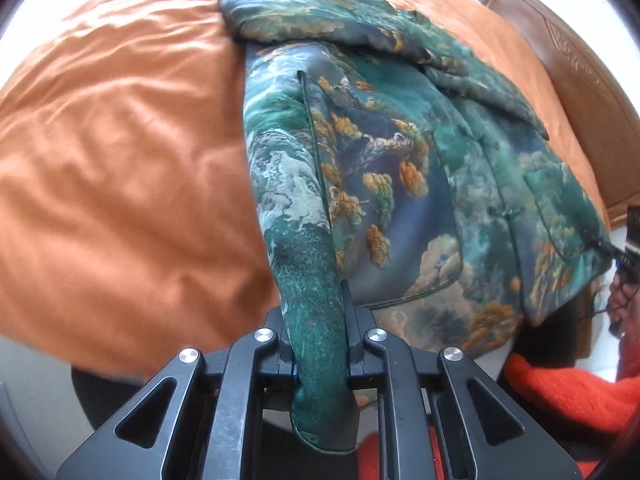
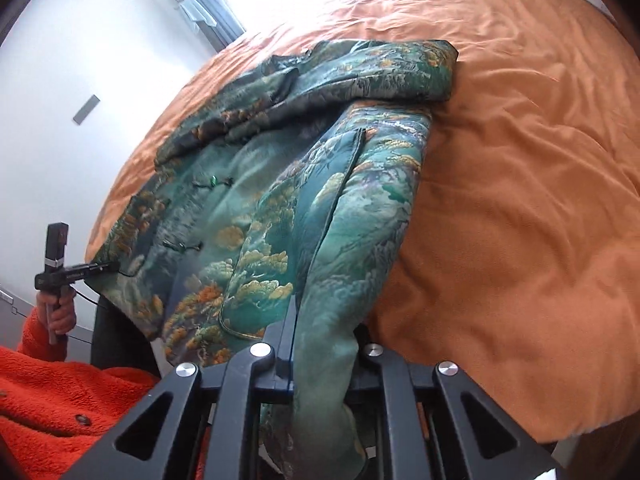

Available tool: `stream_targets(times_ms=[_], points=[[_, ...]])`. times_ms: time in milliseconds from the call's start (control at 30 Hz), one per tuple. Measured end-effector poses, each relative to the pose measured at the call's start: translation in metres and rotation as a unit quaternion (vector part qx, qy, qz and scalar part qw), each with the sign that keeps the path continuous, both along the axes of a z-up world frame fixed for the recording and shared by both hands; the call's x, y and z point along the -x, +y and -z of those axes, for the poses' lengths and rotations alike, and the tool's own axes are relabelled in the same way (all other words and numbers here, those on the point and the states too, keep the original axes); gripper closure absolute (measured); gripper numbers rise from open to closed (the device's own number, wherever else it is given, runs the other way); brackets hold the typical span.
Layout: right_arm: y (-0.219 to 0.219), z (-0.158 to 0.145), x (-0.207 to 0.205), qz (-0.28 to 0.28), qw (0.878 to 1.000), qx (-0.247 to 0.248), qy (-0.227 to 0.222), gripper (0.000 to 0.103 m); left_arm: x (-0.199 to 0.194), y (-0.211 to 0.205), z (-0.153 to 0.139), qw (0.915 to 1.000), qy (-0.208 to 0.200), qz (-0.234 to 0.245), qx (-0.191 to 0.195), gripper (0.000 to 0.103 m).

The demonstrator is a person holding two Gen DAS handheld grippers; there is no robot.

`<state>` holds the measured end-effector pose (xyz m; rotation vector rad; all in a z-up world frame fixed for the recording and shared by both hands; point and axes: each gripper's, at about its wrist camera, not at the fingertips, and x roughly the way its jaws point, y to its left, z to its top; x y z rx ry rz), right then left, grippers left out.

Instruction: Fold large clothes

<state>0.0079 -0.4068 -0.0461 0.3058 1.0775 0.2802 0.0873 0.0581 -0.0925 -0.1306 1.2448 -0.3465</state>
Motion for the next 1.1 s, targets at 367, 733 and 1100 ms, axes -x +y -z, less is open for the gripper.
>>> stream_targets(times_ms=[367,733,1100], points=[[-0.036,-0.005,0.050,0.074,0.976,-0.206,0.000,0.089,0.041,0.030,-0.028,0.9944,0.015,-0.046,0.094,0.091],[-0.078,-0.052,-0.126,0.128,0.959,-0.231,-0.100,0.091,-0.142,0.034,-0.109,0.9836,-0.052,-0.099,0.141,0.091],[-0.107,0.059,-0.293,0.236,0.945,-0.228,0.003,0.090,-0.290,0.004,-0.038,0.9875,-0.015,-0.153,0.038,0.082]])
